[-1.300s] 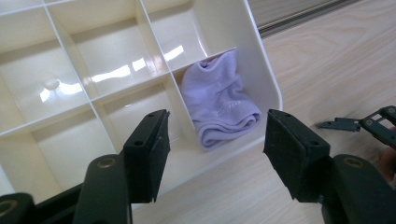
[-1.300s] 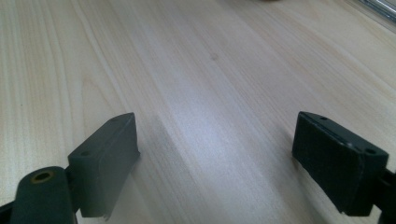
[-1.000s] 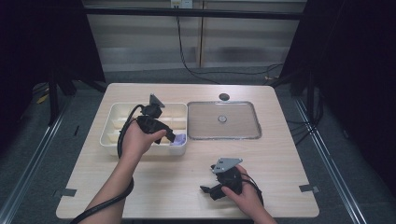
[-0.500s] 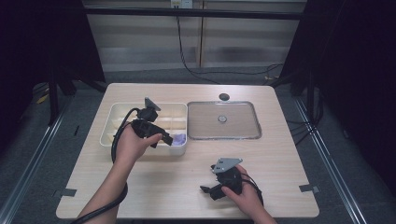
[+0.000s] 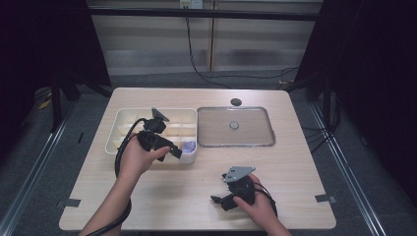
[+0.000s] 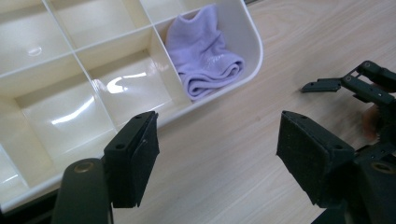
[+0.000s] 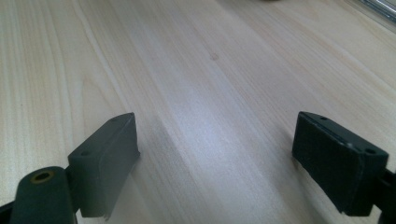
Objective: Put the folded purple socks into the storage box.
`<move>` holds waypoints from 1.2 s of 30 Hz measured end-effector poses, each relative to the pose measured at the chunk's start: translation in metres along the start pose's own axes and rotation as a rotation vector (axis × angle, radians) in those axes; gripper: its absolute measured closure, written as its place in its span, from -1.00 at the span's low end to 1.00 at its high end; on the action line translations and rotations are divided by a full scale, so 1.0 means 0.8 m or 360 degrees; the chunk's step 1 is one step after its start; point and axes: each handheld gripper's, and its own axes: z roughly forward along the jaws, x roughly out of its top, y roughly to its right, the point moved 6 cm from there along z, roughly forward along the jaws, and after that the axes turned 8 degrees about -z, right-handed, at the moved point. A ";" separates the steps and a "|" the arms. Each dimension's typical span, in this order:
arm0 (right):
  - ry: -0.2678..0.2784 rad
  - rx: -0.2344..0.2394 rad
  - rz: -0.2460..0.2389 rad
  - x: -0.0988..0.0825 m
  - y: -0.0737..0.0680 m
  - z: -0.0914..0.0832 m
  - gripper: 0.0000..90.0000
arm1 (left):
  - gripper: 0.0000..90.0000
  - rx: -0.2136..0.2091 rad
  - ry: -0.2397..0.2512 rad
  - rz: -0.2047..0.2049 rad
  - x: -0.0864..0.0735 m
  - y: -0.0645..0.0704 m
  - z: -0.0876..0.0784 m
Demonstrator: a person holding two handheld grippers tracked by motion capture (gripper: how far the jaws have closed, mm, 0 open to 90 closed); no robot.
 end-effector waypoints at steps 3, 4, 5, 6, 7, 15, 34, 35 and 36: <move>0.0000 0.0000 0.0000 0.000 0.000 0.000 -0.70 | -0.36 -0.0006 0.0002 0.0005 -0.004 -0.001 0.000; 0.0000 0.0000 0.0000 0.000 0.000 0.000 -0.70 | -0.35 -0.0011 -0.0002 -0.0009 -0.006 -0.001 0.001; 0.0000 0.0000 0.0000 0.000 0.000 0.000 -0.70 | -0.35 -0.0013 0.0005 -0.0013 -0.008 -0.002 0.001; 0.0000 0.0000 0.0000 0.000 0.000 0.000 -0.70 | -0.35 -0.0016 0.0007 -0.0013 -0.009 -0.002 0.002; -0.0003 0.0002 0.0006 0.000 0.000 0.000 -0.70 | -0.35 -0.0021 0.0000 -0.0013 -0.011 -0.003 0.002; -0.0003 0.0003 0.0006 0.000 0.000 0.000 -0.70 | -0.36 -0.0059 0.0008 -0.0003 -0.028 -0.006 0.007; -0.0005 0.0003 0.0002 0.000 0.000 0.000 -0.70 | -0.38 -0.0153 0.0032 0.0112 -0.068 -0.006 0.038; -0.0005 0.0003 0.0002 0.000 0.000 0.000 -0.70 | -0.38 -0.0157 0.0038 0.0101 -0.069 -0.005 0.042; -0.0005 0.0003 0.0002 0.000 0.000 0.000 -0.70 | -0.38 -0.0157 0.0039 0.0096 -0.071 -0.005 0.044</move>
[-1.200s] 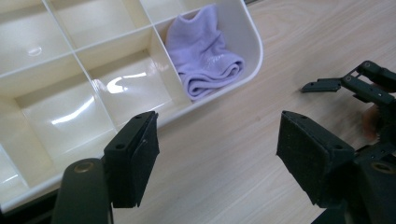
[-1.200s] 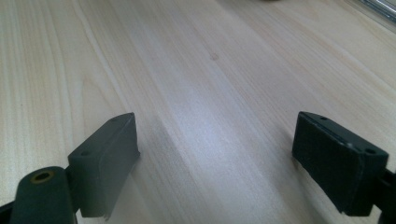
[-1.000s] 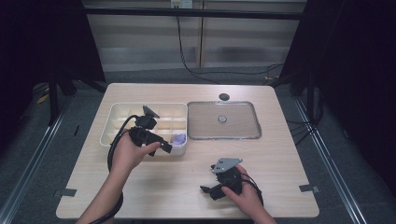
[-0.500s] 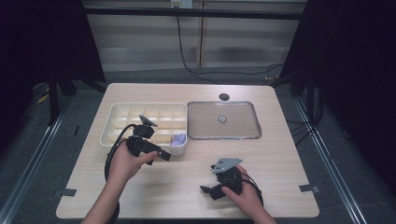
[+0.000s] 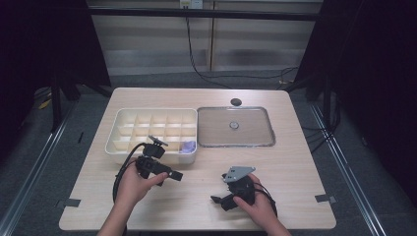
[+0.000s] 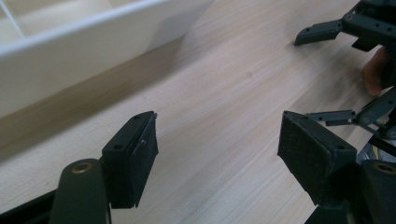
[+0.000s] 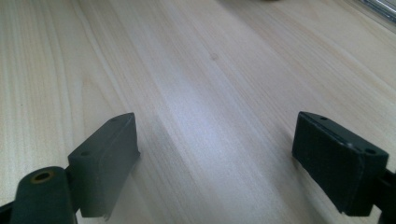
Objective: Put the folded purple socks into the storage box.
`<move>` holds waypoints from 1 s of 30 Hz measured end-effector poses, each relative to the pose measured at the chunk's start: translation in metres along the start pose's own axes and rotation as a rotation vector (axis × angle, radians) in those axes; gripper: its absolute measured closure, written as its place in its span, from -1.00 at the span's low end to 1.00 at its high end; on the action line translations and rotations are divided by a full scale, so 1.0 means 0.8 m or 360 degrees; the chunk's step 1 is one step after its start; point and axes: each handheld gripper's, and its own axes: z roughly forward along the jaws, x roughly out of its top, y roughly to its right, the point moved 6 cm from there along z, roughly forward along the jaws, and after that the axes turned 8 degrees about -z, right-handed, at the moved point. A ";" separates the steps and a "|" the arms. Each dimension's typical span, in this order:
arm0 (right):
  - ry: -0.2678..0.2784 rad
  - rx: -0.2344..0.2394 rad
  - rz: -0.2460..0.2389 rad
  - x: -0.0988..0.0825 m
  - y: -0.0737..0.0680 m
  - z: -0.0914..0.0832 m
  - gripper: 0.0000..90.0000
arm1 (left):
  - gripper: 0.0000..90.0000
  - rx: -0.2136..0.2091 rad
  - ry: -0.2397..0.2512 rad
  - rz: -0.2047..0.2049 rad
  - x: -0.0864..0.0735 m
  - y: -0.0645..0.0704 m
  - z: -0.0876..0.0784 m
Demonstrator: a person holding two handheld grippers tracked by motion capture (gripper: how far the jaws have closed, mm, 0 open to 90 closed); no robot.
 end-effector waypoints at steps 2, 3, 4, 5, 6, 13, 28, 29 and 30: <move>0.0000 0.0000 0.0000 0.000 0.000 0.000 -0.70 | -0.38 -0.0001 -0.0010 0.0015 -0.002 -0.001 0.003; 0.0000 0.0000 0.0000 0.000 0.000 0.000 -0.70 | -0.37 -0.0003 0.0007 0.0008 -0.003 -0.001 0.006; 0.0000 0.0000 0.0000 0.000 0.000 0.000 -0.70 | -0.37 0.0001 0.0003 0.0018 -0.004 -0.002 0.007; 0.0000 0.0000 0.0000 0.000 0.000 0.000 -0.70 | -0.37 -0.0006 -0.0004 0.0017 -0.006 -0.002 0.009; 0.0000 0.0000 0.0000 0.000 0.000 0.000 -0.70 | -0.37 -0.0010 0.0005 0.0006 -0.007 -0.002 0.011; 0.0000 0.0000 0.0000 0.000 0.000 0.000 -0.70 | -0.36 -0.0020 0.0010 0.0024 -0.019 -0.005 0.025; 0.0000 0.0000 0.0000 0.000 0.000 0.000 -0.70 | -0.37 0.0000 0.0128 0.0099 -0.034 -0.007 0.045; 0.0000 0.0000 0.0000 0.000 0.000 0.000 -0.70 | -0.37 0.0007 0.0136 0.0131 -0.035 -0.007 0.045; 0.0000 0.0000 0.0000 0.000 0.000 0.000 -0.70 | -0.38 0.0013 0.0155 0.0145 -0.036 -0.006 0.046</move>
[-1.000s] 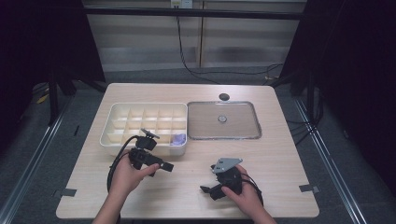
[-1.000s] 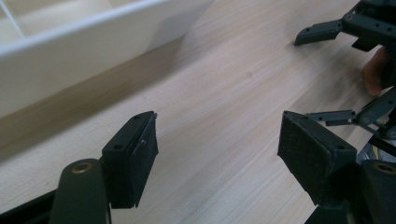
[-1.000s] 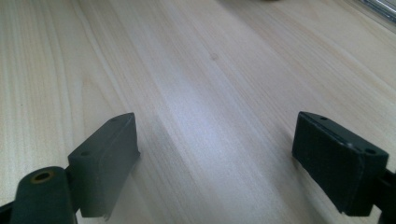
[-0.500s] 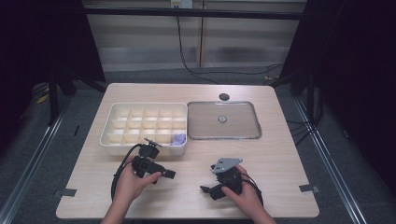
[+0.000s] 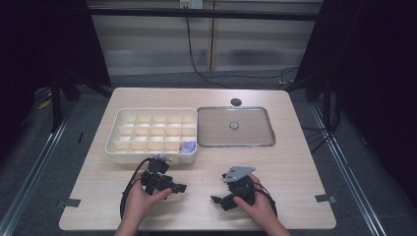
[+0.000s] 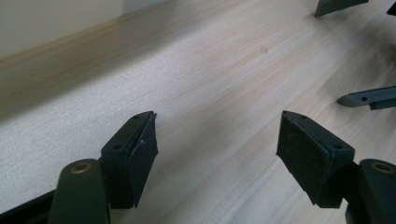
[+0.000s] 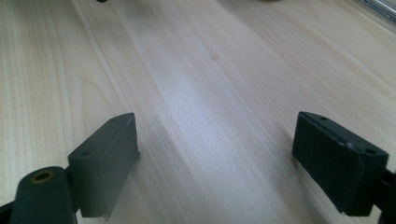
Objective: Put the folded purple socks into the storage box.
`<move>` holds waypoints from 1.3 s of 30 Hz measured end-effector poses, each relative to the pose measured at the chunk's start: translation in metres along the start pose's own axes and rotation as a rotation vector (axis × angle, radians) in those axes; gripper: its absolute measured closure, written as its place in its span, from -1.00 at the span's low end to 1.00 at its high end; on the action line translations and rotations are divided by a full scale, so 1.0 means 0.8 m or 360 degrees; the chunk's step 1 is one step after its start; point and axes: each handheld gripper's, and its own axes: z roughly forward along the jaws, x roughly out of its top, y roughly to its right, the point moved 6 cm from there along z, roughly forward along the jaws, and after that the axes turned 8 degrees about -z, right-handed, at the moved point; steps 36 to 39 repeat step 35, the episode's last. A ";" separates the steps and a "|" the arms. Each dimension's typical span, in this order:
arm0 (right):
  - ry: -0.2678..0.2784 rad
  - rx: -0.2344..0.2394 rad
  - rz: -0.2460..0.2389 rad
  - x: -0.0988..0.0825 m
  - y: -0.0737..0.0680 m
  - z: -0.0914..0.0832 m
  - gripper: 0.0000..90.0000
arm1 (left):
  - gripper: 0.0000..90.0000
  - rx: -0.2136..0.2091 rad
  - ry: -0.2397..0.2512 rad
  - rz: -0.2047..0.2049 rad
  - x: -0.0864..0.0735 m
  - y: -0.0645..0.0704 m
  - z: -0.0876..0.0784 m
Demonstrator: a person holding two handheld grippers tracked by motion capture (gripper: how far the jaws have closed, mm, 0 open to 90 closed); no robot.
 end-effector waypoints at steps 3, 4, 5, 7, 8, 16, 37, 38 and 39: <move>0.0000 0.0000 0.0000 0.000 0.000 0.000 -0.70 | -0.39 0.0015 0.0052 0.0076 -0.004 0.002 0.001; 0.0000 0.0000 0.0000 0.000 0.000 0.000 -0.70 | -0.39 0.0022 0.0073 0.0096 -0.006 0.002 0.002; 0.0000 0.0000 0.0000 0.000 0.000 0.000 -0.70 | -0.39 0.0025 0.0092 0.0125 -0.007 0.002 0.002; 0.0000 0.0000 0.0000 0.000 0.000 0.000 -0.70 | -0.42 0.0019 0.0139 0.0156 -0.010 0.004 0.003; 0.0000 0.0000 0.0000 0.000 0.000 0.000 -0.70 | -0.45 0.0016 0.0167 0.0191 -0.012 0.004 0.005; 0.0000 0.0000 -0.0001 0.000 0.000 0.000 -0.70 | -0.47 0.0083 0.0315 0.0402 -0.020 0.007 0.013; 0.0000 0.0000 -0.0001 0.000 0.000 0.000 -0.70 | -0.58 0.0127 0.0390 0.0544 -0.027 0.009 0.018; 0.0000 0.0000 -0.0001 0.000 0.000 0.000 -0.70 | -0.58 0.0127 0.0390 0.0544 -0.027 0.009 0.018; 0.0000 0.0000 -0.0001 0.000 0.000 0.000 -0.70 | -0.58 0.0127 0.0390 0.0544 -0.027 0.009 0.018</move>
